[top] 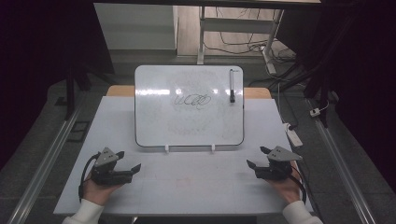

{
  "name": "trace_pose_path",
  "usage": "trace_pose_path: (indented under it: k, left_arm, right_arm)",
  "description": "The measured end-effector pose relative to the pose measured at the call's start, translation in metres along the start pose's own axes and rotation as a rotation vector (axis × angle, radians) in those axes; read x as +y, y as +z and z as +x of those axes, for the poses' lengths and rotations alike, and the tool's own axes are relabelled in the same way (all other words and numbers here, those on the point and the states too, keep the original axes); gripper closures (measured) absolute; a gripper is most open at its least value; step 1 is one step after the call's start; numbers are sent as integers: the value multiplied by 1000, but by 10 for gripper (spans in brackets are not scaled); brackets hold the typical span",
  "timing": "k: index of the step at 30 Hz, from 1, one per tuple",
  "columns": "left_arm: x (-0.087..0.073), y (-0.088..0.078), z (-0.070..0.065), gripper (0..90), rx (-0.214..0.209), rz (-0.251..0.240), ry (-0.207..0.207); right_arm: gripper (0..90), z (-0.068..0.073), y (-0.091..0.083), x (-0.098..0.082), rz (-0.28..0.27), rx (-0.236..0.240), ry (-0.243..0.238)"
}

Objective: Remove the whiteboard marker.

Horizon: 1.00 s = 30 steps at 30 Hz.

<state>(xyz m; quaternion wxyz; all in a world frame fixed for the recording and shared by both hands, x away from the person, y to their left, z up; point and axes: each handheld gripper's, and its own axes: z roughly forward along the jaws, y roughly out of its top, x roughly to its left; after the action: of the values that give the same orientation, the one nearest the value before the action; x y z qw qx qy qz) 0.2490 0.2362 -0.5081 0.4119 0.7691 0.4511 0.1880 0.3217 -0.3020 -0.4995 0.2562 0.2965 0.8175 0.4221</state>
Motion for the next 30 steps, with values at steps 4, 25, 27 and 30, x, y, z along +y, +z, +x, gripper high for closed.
trace_pose_path:
  k: [4,25,27,30]
  left_arm:
    - [0,0,-1,173,1,-2,5]
    - [2,4,-2,170,-3,8,13]
    - [3,4,-2,170,-3,10,16]
    - [4,6,-2,170,-6,12,23]
  right_arm:
    - [227,1,-1,1,-6,-8,-2]
    - [253,2,-1,4,0,-20,19]
    - [267,1,-3,10,-10,-26,28]
    - [282,1,-7,22,-27,-32,36]
